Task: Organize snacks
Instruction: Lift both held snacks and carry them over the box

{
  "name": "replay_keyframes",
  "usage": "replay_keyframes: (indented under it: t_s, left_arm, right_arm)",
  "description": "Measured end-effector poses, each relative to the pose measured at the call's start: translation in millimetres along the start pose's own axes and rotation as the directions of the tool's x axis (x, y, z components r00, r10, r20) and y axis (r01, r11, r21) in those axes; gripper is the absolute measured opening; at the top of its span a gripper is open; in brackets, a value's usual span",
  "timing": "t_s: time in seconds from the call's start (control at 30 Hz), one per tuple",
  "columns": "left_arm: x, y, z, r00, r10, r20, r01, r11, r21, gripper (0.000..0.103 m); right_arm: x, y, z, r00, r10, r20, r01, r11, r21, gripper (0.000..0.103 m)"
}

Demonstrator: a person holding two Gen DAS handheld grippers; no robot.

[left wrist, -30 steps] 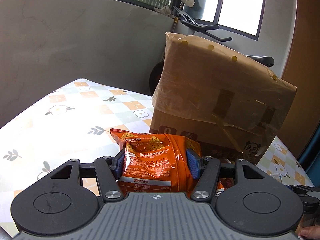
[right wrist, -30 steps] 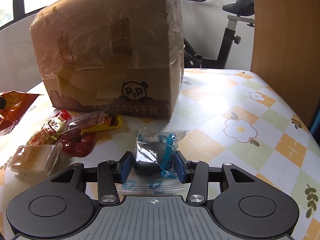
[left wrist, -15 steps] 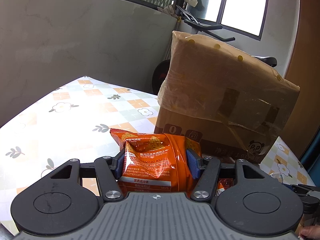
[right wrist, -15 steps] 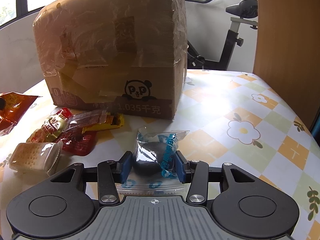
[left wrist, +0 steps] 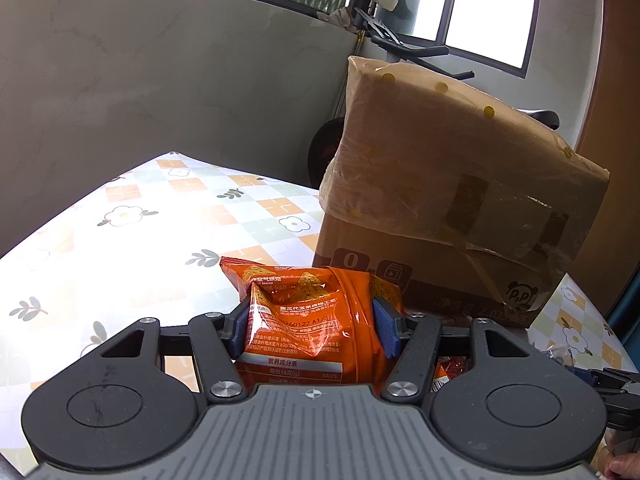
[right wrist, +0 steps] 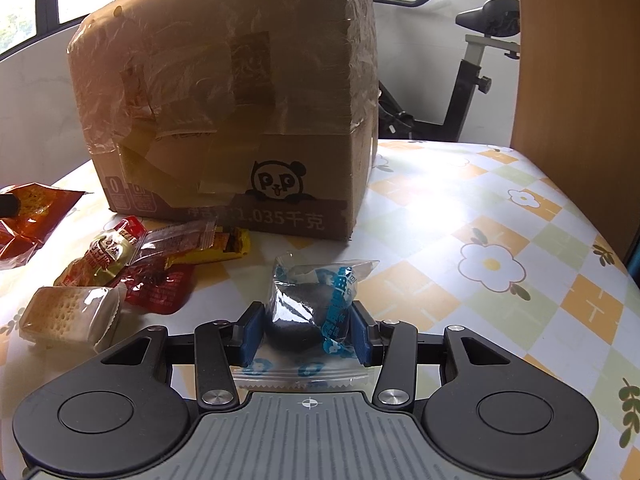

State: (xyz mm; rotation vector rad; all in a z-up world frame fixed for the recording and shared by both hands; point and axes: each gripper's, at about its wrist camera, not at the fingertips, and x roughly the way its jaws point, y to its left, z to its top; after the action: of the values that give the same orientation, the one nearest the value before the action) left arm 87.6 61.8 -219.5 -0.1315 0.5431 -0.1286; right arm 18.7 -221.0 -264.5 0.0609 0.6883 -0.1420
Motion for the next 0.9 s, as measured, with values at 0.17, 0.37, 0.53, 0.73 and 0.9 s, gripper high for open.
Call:
replay_keyframes:
  t_s: [0.17, 0.37, 0.53, 0.73, 0.9]
  left_arm:
    - [-4, -1, 4, 1.000, 0.000, 0.012, 0.000, 1.000, 0.005, 0.062]
    - [-18, -7, 7, 0.999, -0.023, 0.031, 0.022, 0.999, 0.031, 0.062]
    - [-40, -14, 18, 0.995, -0.036, 0.088, 0.030, 0.997, 0.076, 0.062]
    - [-66, -20, 49, 0.979, -0.068, 0.193, 0.045, 0.992, 0.121, 0.063]
    - [-78, -39, 94, 0.949, -0.127, 0.288, 0.078, 0.981, 0.176, 0.063]
  right_arm:
    - [0, 0, 0, 1.000, 0.000, 0.002, 0.000, 1.000, 0.003, 0.042]
    - [-2, 1, -1, 1.000, -0.013, 0.012, 0.013, 1.000, 0.004, 0.041]
    - [-17, -5, 1, 0.999, -0.011, 0.051, 0.009, 0.999, 0.050, 0.041]
    - [-55, -10, 37, 0.984, 0.002, 0.175, -0.009, 0.999, 0.043, 0.041]
    - [-92, -11, 93, 0.948, 0.048, 0.314, -0.040, 0.999, -0.033, 0.041]
